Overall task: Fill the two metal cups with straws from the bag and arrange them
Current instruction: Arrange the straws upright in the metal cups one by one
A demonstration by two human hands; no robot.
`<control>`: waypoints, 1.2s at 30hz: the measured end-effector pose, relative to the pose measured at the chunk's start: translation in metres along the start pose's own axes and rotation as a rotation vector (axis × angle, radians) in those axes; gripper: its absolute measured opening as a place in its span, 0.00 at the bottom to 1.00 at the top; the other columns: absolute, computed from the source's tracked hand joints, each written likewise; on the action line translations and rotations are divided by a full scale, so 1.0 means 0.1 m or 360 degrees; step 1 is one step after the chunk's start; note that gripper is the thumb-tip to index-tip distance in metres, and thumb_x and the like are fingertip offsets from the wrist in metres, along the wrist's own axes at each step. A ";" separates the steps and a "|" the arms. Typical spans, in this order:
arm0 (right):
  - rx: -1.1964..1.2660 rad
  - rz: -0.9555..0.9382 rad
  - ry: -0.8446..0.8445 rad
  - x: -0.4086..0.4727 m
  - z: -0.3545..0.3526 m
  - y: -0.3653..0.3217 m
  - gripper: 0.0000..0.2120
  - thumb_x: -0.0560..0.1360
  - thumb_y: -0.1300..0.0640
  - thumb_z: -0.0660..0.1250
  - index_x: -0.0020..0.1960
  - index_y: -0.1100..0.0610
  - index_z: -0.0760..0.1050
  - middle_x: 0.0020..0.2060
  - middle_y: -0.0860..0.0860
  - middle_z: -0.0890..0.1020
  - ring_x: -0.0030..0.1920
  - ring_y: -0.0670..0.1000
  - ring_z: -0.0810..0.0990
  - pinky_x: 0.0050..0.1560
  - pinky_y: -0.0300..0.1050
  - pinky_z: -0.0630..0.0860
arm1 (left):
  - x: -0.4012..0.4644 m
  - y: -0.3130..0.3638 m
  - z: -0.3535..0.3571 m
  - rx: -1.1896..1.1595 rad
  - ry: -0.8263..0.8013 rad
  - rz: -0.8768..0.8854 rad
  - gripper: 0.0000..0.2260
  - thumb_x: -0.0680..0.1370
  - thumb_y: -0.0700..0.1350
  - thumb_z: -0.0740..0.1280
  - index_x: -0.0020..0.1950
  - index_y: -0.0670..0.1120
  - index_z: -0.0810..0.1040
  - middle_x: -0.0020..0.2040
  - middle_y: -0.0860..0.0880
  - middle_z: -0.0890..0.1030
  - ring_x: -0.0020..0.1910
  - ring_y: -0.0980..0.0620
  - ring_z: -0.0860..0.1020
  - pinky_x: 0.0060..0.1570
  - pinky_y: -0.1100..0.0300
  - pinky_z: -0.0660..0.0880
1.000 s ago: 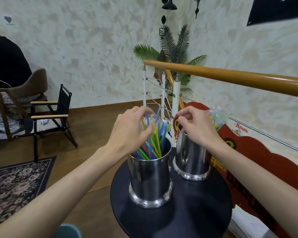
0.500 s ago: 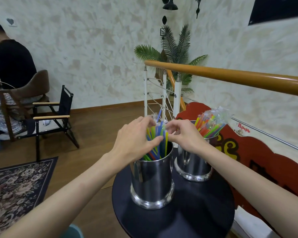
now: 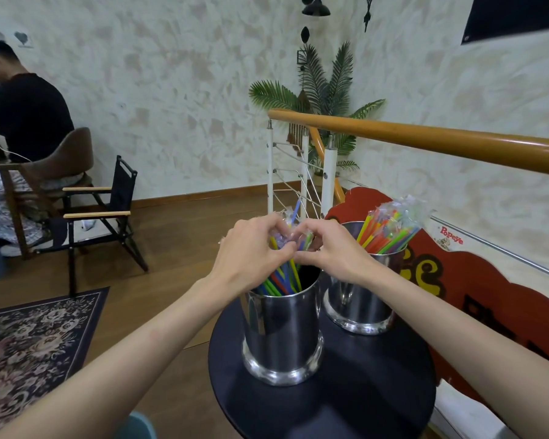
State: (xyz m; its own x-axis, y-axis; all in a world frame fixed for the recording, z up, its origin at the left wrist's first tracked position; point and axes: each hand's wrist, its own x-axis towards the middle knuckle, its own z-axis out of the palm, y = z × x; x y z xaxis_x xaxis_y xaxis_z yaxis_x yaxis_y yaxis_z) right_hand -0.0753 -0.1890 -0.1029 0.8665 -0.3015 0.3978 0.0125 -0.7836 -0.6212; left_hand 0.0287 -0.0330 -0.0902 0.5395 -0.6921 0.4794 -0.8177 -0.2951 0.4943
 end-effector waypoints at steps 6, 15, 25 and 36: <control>0.0122 0.0117 -0.0104 -0.02 -0.07 0.00 0.09 0.74 0.59 0.77 0.53 0.51 0.82 0.41 0.59 0.85 0.33 0.56 0.83 0.36 0.50 0.81 | 0.04 -0.04 -0.02 -0.0102 -0.0002 0.0040 0.02 0.72 0.53 0.71 0.43 0.59 0.79 0.43 0.60 0.82 0.48 0.52 0.80 0.53 0.44 0.77; 0.0151 0.0107 -0.0052 -0.04 -0.16 -0.06 0.05 0.76 0.61 0.75 0.51 0.59 0.84 0.41 0.55 0.85 0.37 0.50 0.85 0.32 0.42 0.77 | 0.04 -0.04 -0.04 -0.0132 -0.0043 0.0176 0.03 0.74 0.48 0.72 0.46 0.53 0.80 0.43 0.57 0.82 0.46 0.55 0.79 0.51 0.48 0.77; -0.0177 -0.0100 0.0091 -0.04 -0.12 -0.24 0.08 0.71 0.59 0.79 0.41 0.58 0.80 0.34 0.48 0.82 0.37 0.49 0.80 0.39 0.39 0.76 | 0.04 -0.03 -0.03 -0.0249 -0.0004 0.0231 0.14 0.72 0.66 0.68 0.43 0.57 0.78 0.41 0.59 0.82 0.44 0.61 0.78 0.48 0.54 0.76; 0.0000 0.0066 0.0006 -0.09 -0.16 -0.16 0.10 0.72 0.62 0.78 0.45 0.56 0.78 0.42 0.50 0.86 0.43 0.46 0.84 0.49 0.46 0.83 | 0.06 -0.05 -0.07 -0.0216 0.0021 0.0256 0.06 0.78 0.49 0.71 0.41 0.55 0.78 0.37 0.60 0.79 0.41 0.59 0.78 0.48 0.54 0.76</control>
State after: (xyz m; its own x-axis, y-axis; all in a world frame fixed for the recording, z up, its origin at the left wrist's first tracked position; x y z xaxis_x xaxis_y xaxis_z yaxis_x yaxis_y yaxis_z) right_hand -0.0910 -0.1825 -0.0858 0.8645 -0.3356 0.3742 -0.0233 -0.7705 -0.6370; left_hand 0.0373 -0.0310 -0.0845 0.4073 -0.7142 0.5693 -0.8596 -0.0892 0.5031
